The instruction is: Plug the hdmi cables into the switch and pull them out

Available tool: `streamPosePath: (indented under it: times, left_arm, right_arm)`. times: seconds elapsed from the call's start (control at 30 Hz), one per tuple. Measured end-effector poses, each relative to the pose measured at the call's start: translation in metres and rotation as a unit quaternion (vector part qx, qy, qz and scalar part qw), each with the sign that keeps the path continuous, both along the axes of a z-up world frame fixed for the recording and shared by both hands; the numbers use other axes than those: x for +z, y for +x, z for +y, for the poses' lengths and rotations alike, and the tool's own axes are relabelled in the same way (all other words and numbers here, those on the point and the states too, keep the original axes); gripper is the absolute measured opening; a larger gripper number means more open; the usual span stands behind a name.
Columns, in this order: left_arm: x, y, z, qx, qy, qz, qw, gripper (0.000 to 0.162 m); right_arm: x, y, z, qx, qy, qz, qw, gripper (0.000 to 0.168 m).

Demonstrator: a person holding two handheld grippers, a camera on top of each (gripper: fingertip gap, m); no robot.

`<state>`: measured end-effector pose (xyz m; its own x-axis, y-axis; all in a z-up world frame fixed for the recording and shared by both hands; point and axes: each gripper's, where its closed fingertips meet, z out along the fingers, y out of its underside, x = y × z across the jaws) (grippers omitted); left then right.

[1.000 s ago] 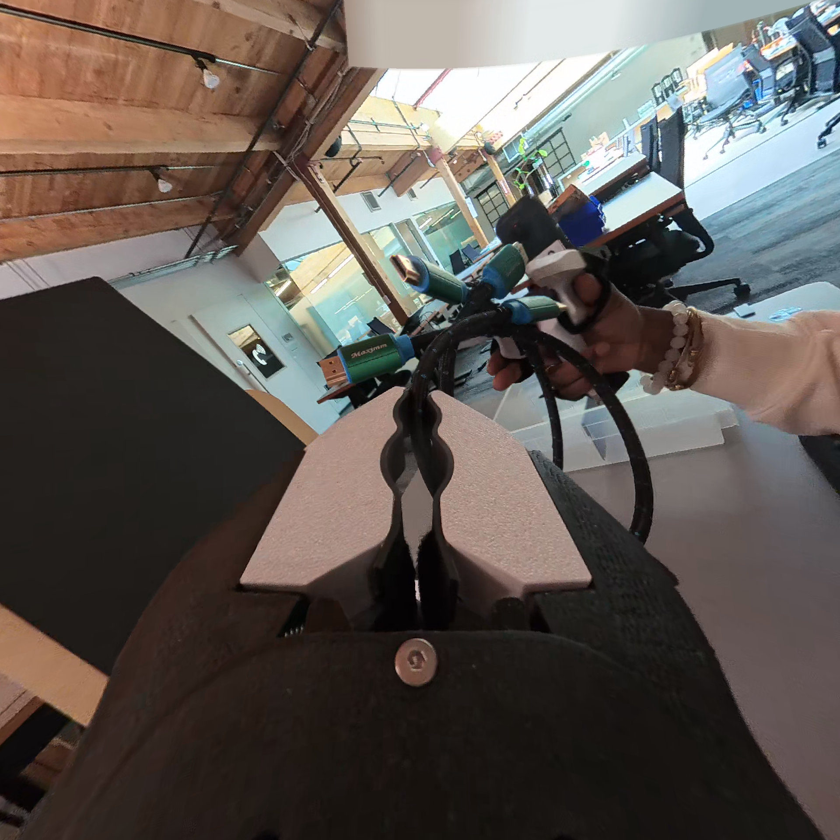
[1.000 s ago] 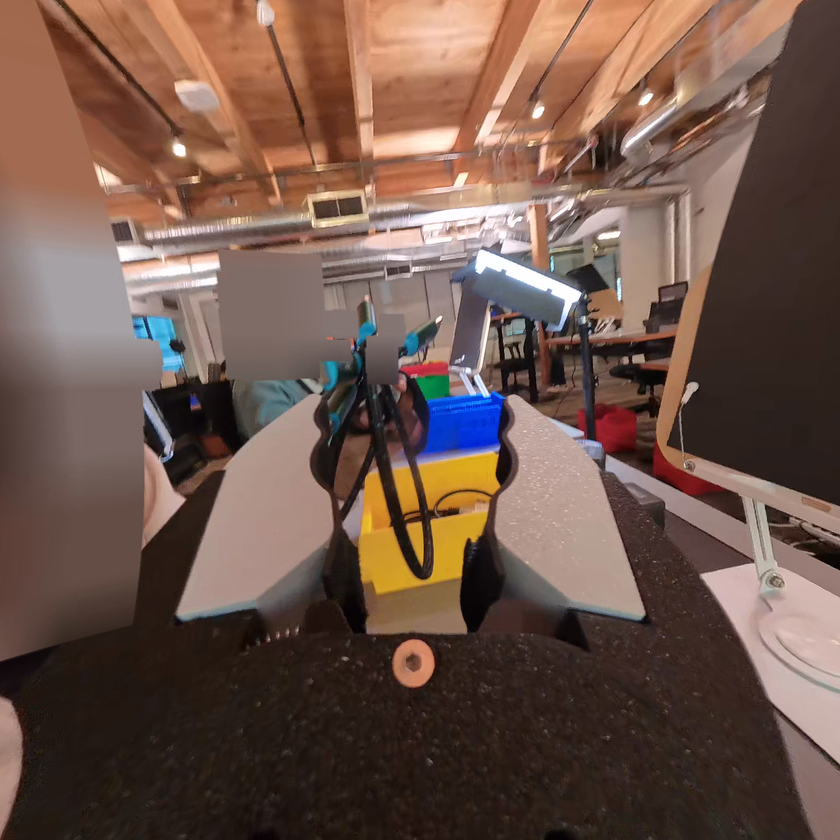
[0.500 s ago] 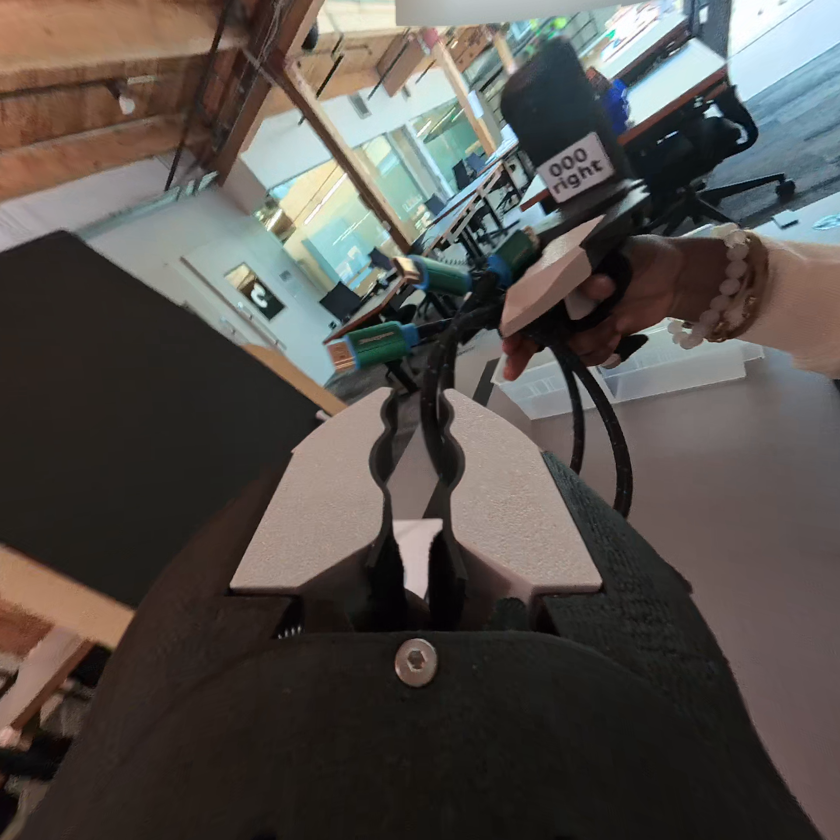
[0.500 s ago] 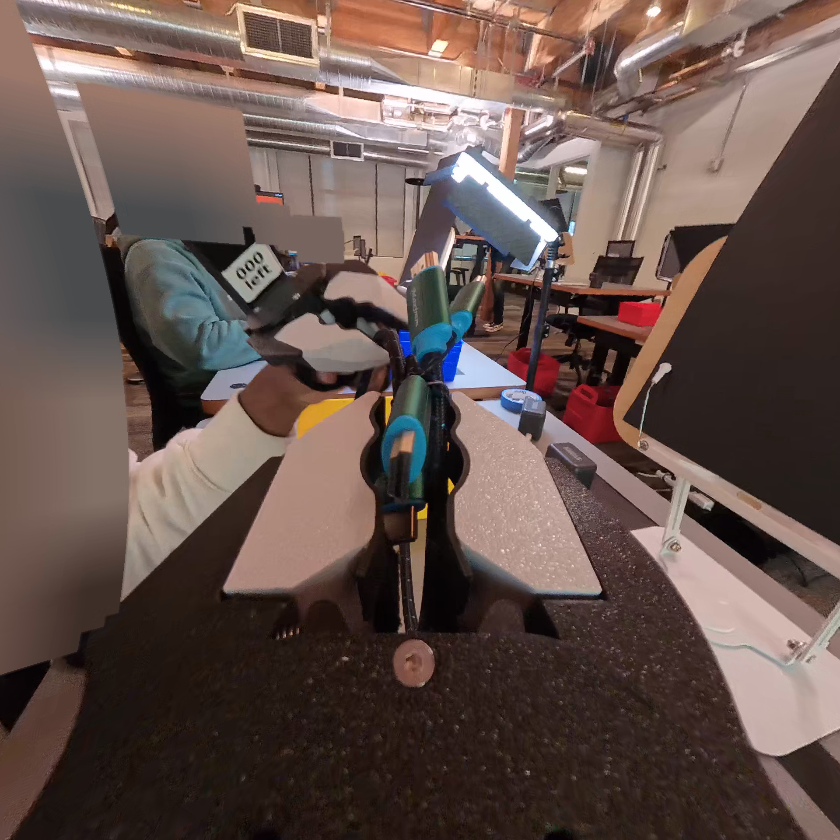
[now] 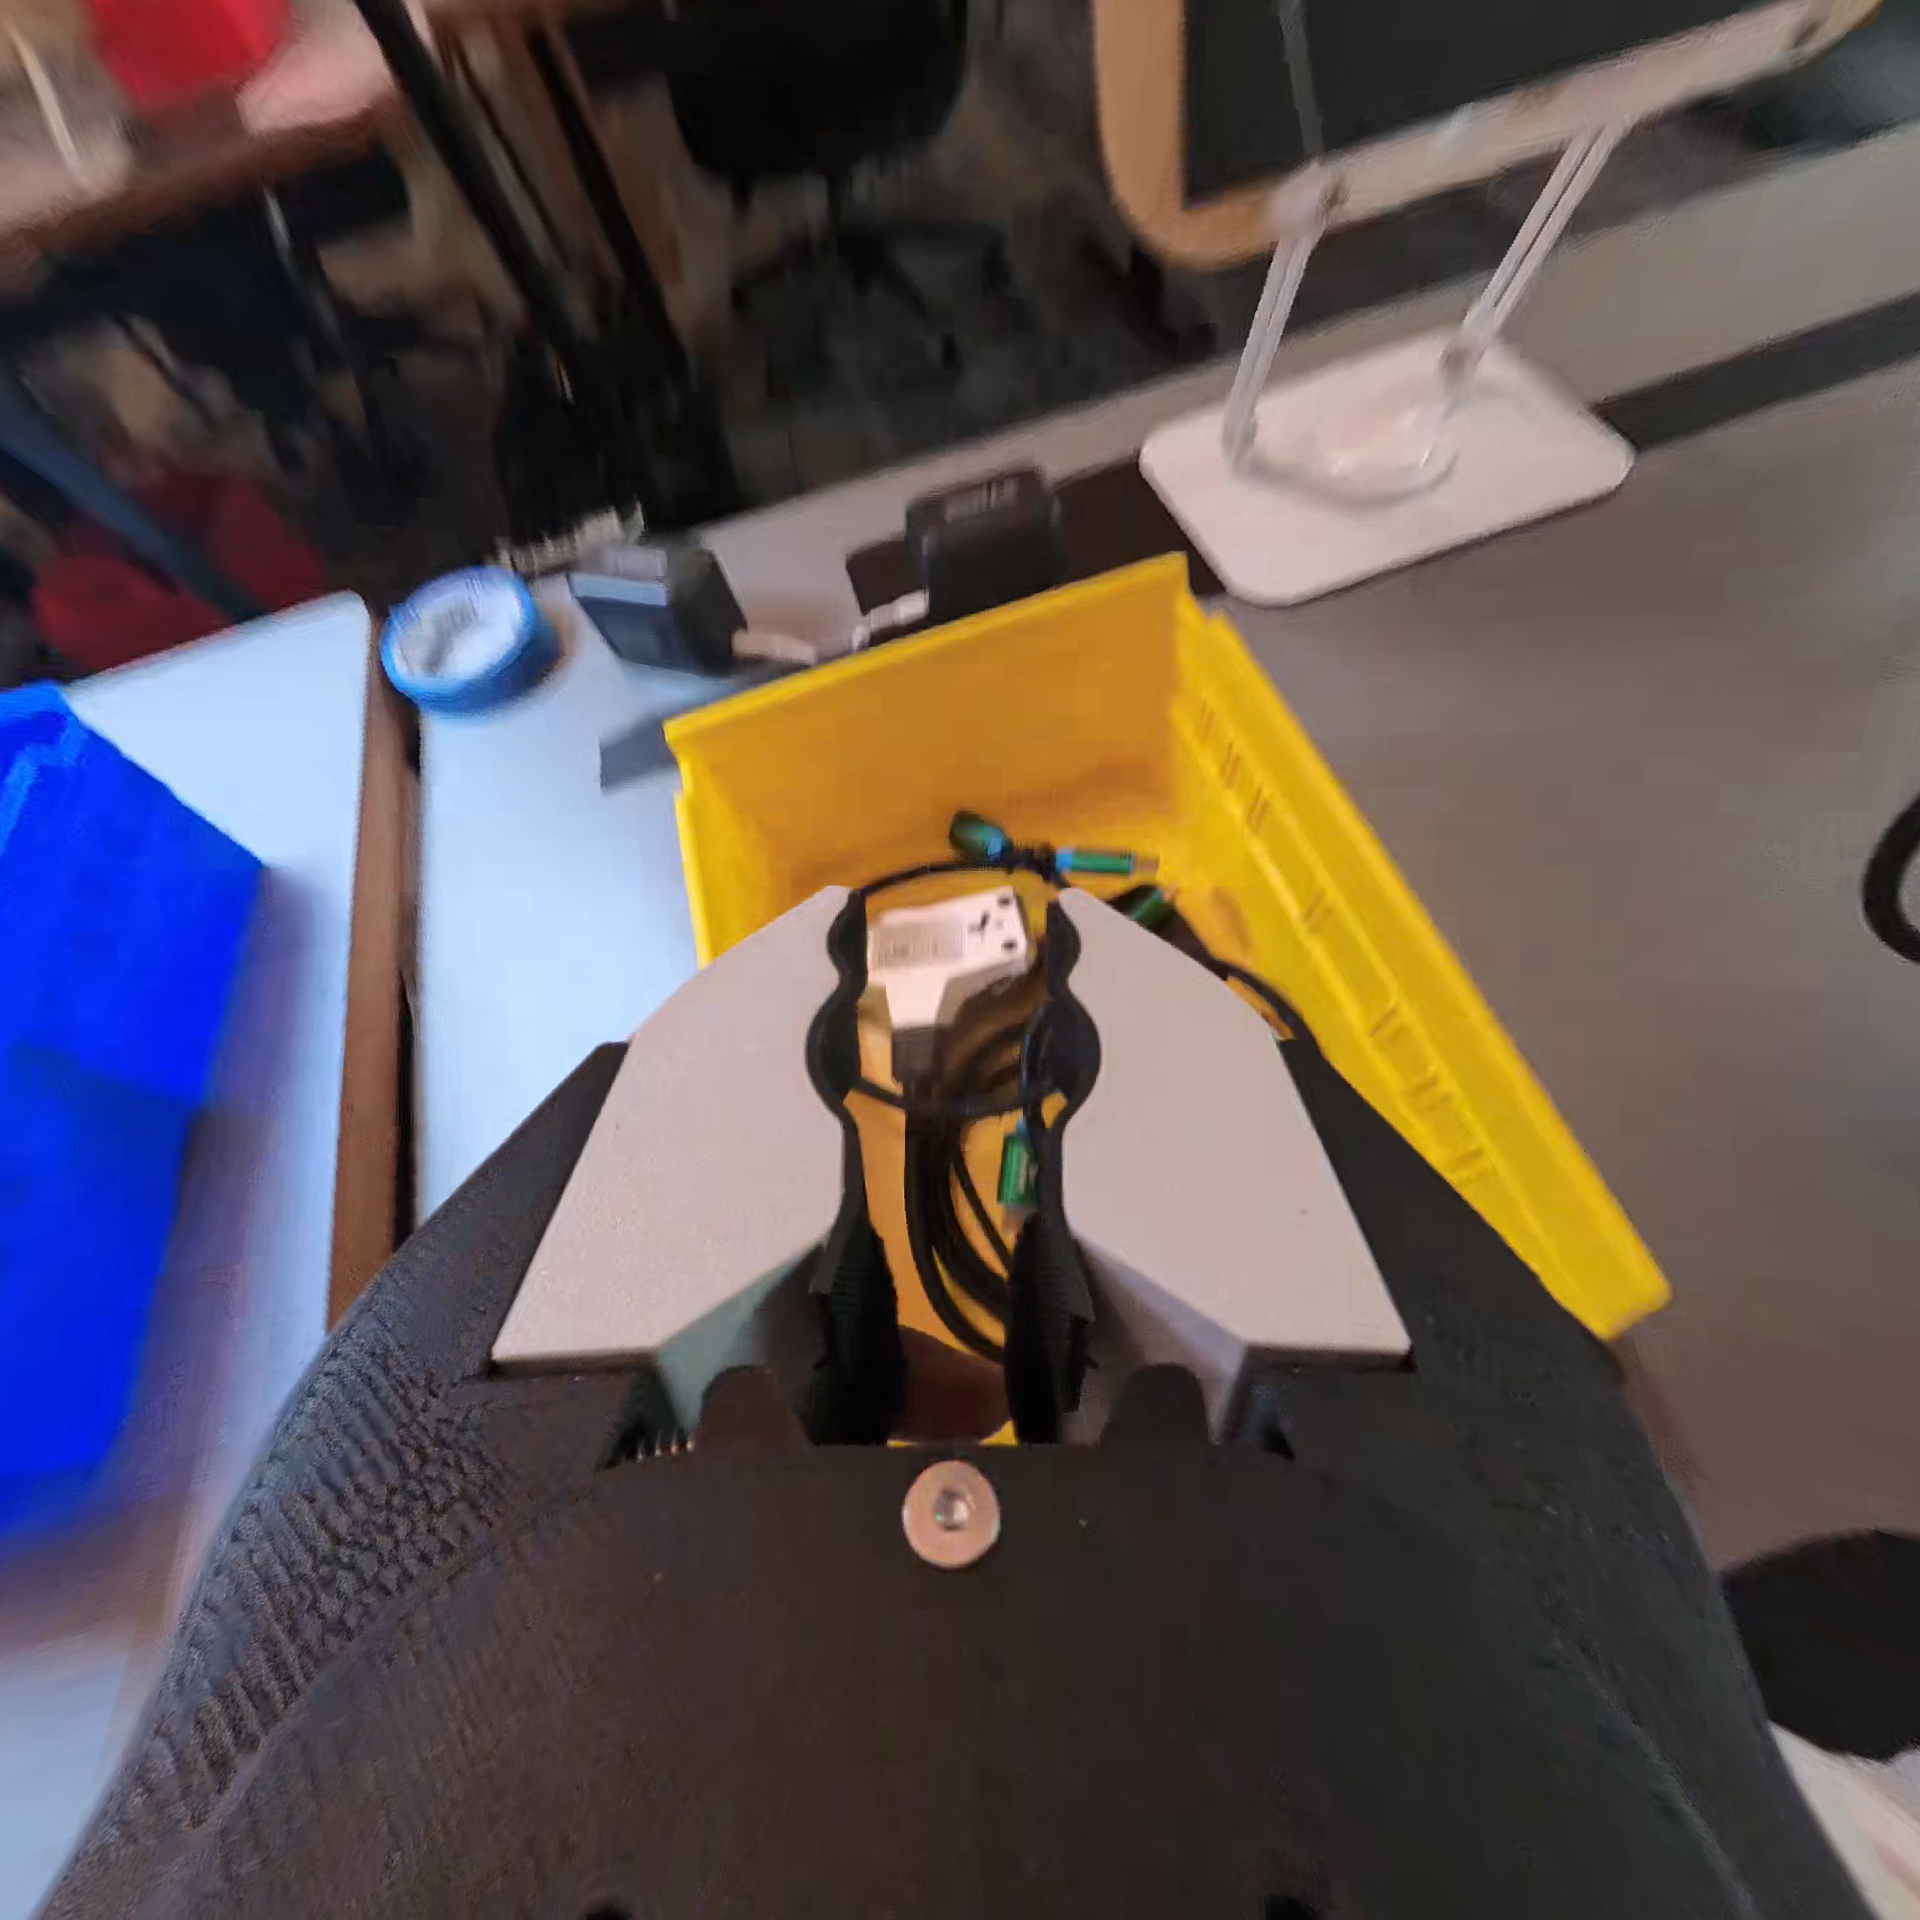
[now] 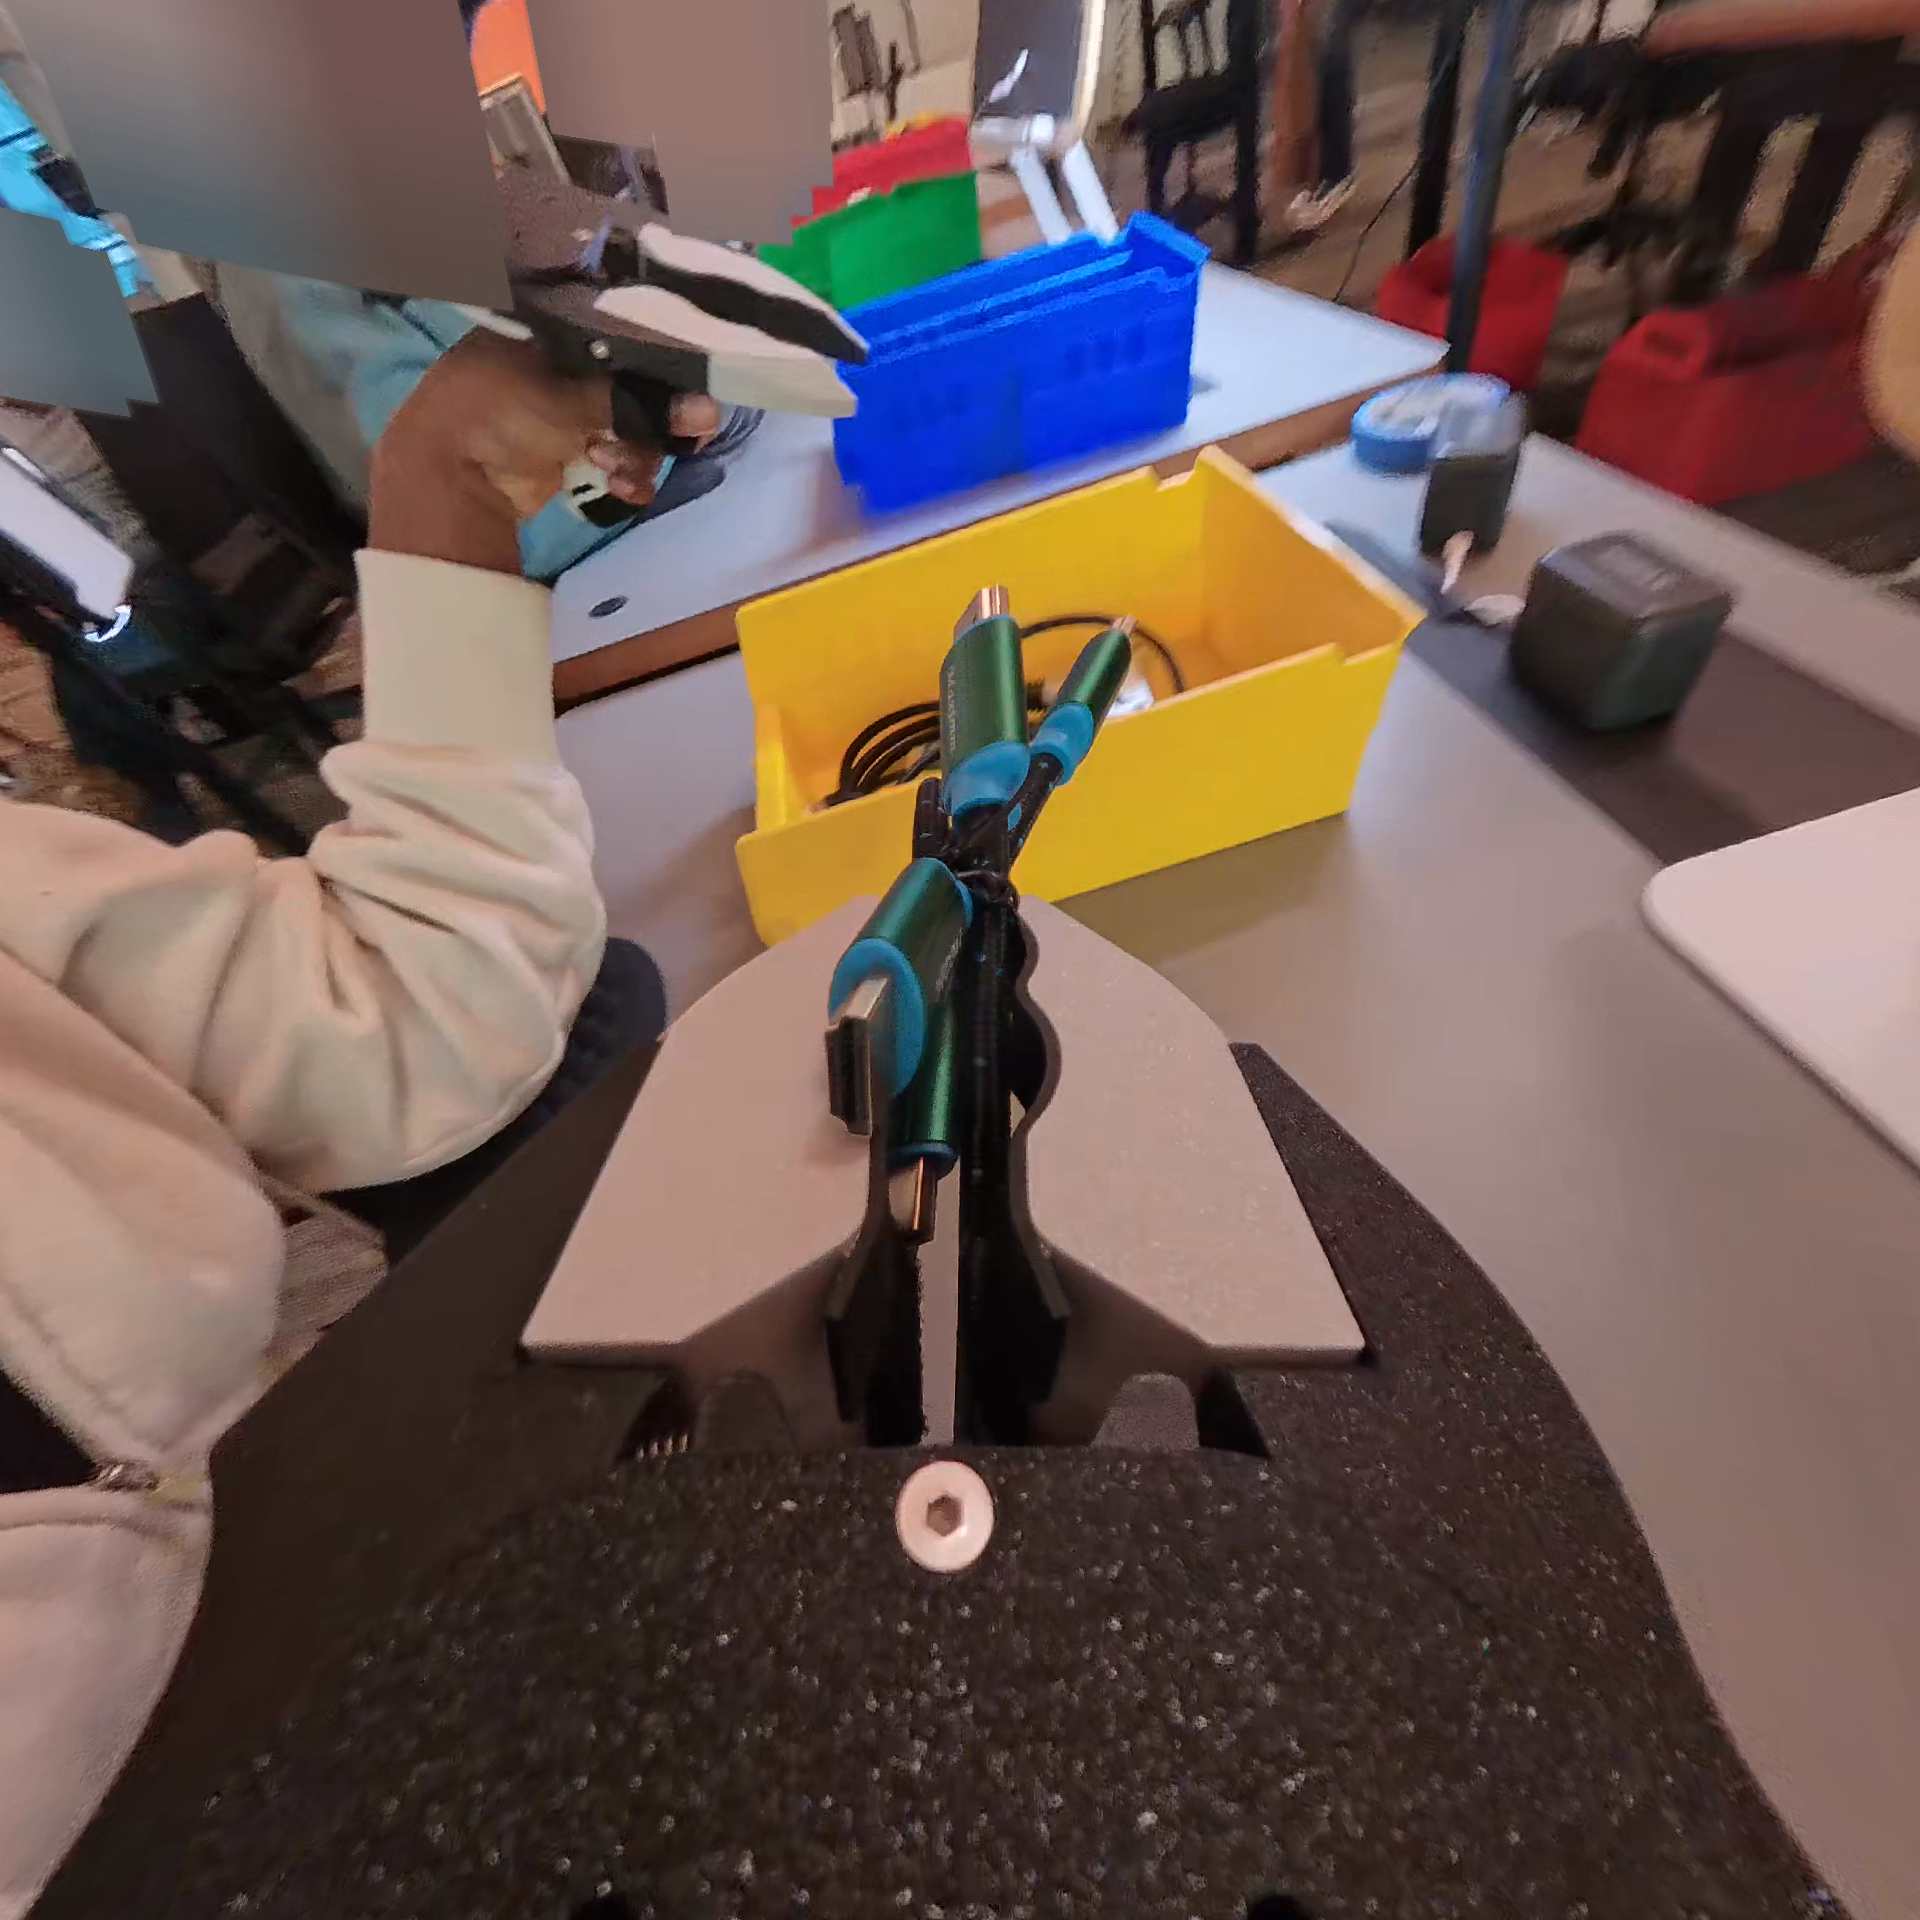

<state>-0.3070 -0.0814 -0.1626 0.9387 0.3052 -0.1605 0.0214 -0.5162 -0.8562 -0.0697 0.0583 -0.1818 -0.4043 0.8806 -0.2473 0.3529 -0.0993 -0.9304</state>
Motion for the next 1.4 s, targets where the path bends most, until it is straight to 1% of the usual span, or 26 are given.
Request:
streamPosePath:
  times: [0.07,0.2,0.3,0.47,0.63,0.8,1.03,1.2,1.3,1.4]
  left_arm:
    - [-0.021,-0.007,-0.001,0.011,-0.043,-0.034,0.998,0.033]
    - [-0.038,-0.011,0.009,0.005,-0.082,-0.039,0.996,0.033]
    - [-0.052,-0.008,0.016,-0.011,-0.116,-0.046,0.992,0.033]
    - [-0.073,-0.010,0.016,-0.014,-0.178,-0.048,0.983,0.033]
    - [-0.066,-0.014,0.017,0.001,-0.162,-0.040,0.986,0.032]
    - [-0.066,-0.018,0.011,0.011,-0.162,-0.041,0.986,0.031]
    - [-0.065,-0.018,0.010,0.010,-0.163,-0.035,0.986,0.030]
    - [-0.064,-0.017,0.012,0.006,-0.164,-0.030,0.986,0.028]
    - [-0.070,-0.014,0.013,-0.007,-0.176,-0.041,0.984,0.029]
    - [-0.086,-0.008,0.013,-0.028,-0.213,-0.057,0.975,0.031]
  right_arm:
    - [-0.012,-0.006,-0.009,0.025,-0.029,-0.020,0.999,0.020]
    - [-0.029,-0.015,-0.020,0.067,-0.125,-0.045,0.989,0.019]
    - [-0.046,-0.019,-0.022,0.080,-0.161,-0.076,0.981,0.019]
    - [-0.066,-0.020,-0.021,0.080,-0.158,-0.114,0.978,0.019]
    - [-0.073,-0.018,-0.018,0.077,-0.151,-0.127,0.977,0.019]
    - [-0.078,-0.018,-0.015,0.073,-0.156,-0.137,0.975,0.019]
    - [-0.091,-0.016,-0.011,0.064,-0.137,-0.161,0.975,0.019]
    - [-0.093,-0.015,-0.010,0.062,-0.136,-0.165,0.975,0.019]
    - [-0.094,-0.013,-0.010,0.066,-0.130,-0.171,0.974,0.019]
    - [-0.101,-0.006,-0.013,0.083,-0.106,-0.193,0.972,0.019]
